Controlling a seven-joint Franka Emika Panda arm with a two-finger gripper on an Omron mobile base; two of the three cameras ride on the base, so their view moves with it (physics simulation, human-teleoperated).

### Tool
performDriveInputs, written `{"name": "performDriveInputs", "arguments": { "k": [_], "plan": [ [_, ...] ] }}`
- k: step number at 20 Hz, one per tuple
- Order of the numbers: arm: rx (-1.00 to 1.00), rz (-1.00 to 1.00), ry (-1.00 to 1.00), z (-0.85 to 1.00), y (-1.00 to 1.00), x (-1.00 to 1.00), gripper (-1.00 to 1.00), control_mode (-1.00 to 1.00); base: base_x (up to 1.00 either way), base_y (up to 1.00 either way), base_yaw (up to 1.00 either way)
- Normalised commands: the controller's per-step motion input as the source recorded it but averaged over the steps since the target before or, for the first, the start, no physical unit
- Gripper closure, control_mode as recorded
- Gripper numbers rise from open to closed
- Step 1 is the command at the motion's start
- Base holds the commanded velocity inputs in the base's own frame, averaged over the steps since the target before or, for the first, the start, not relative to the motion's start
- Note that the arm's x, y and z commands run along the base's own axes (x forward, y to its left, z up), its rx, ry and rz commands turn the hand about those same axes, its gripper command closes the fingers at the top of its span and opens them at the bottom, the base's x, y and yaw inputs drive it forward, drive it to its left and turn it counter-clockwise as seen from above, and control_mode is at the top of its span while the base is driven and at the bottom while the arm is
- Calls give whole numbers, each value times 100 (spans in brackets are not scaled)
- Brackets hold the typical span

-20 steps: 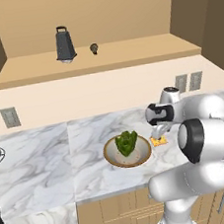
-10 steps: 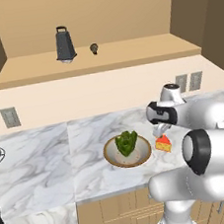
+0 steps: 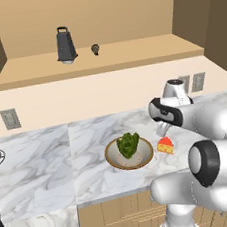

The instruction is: Pick the cheese from the fridge and the cheese grater from the cabinet and place them next to the salad bowl.

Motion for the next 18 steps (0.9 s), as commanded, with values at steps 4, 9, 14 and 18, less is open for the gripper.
{"name": "performDriveInputs", "arguments": {
  "k": [4,9,14,18],
  "plan": [
    [0,9,-6,53,16,-22,-100,-100,0,0,0],
    [0,3,-12,51,23,-22,-100,-100,0,0,0],
    [2,0,-20,50,36,-14,-100,-100,0,0,0],
    [8,0,-22,52,30,-17,-100,-100,0,0,0]
  ]
}}
